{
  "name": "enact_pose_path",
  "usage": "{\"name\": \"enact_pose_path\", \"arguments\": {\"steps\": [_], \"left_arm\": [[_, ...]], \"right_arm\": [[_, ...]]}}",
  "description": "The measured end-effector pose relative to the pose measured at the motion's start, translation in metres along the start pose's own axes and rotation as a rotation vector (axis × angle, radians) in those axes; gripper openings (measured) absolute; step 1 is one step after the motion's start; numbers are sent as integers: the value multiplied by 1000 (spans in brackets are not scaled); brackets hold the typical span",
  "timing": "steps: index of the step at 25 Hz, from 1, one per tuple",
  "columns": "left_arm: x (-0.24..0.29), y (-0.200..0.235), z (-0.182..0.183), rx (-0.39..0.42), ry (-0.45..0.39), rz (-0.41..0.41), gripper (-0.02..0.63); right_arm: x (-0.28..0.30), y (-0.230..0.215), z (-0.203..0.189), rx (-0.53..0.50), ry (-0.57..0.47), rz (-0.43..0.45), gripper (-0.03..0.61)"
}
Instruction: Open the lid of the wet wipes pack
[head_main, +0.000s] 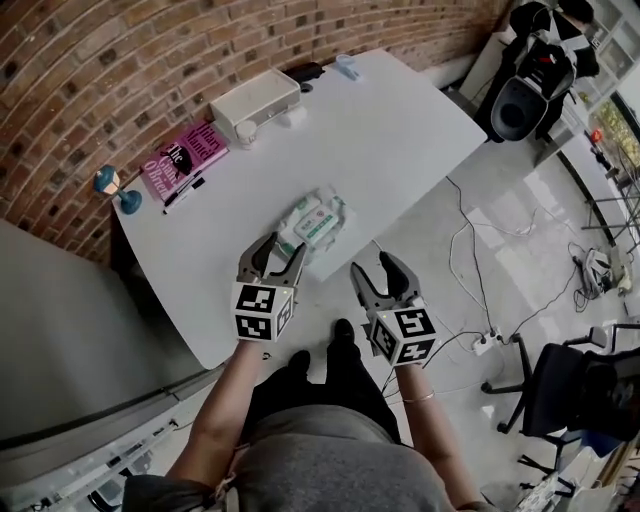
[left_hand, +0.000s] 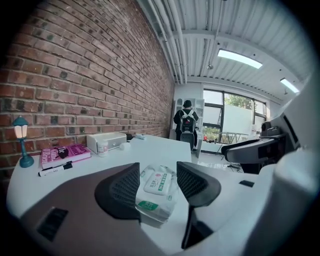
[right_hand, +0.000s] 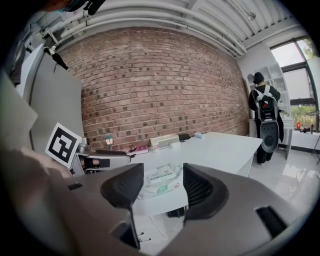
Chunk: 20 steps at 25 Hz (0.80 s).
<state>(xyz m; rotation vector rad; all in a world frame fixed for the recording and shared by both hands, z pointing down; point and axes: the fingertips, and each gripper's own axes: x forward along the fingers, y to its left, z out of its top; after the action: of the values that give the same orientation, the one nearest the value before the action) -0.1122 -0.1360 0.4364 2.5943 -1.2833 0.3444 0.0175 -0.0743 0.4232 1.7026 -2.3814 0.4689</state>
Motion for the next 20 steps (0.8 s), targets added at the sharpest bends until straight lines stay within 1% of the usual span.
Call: {"name": "enact_pose_path", "arguments": {"steps": [9,16,20], "left_arm": [[19,15,9,-54,-11,172,221],[18,17,8,-94,-2,306,221],[14,16,5,-113,5,368,221]], "right_arm": [[54,-21,9,-102,65,195,238],[80,-29,0,-133,126,330,238],[92,-29,-9,-176,170,379,238]]}}
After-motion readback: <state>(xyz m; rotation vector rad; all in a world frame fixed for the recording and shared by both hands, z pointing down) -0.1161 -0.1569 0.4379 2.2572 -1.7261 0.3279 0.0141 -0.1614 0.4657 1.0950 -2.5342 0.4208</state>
